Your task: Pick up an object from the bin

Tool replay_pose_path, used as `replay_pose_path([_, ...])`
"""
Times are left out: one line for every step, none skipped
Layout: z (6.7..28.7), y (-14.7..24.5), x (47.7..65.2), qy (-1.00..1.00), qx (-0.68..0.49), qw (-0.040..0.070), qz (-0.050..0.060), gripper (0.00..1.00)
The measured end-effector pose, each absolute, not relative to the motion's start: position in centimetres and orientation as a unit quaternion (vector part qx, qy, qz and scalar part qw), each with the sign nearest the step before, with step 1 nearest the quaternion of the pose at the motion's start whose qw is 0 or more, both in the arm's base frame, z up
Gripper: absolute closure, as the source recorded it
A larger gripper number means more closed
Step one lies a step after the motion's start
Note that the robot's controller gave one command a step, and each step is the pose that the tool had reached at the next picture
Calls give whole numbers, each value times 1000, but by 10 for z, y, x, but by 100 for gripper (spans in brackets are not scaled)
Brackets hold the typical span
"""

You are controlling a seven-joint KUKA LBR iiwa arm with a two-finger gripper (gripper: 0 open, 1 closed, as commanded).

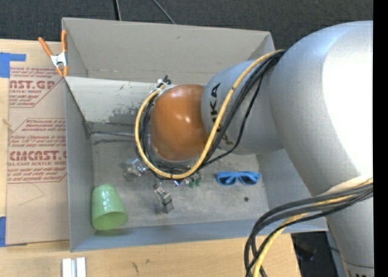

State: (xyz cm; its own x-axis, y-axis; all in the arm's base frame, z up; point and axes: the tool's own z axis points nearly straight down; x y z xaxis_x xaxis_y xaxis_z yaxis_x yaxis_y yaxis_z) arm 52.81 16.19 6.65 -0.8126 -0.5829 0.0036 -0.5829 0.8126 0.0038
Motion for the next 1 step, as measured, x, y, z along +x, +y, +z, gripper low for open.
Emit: replay_pose_path([70, 217, 510, -950, 311, -1, -2, 0])
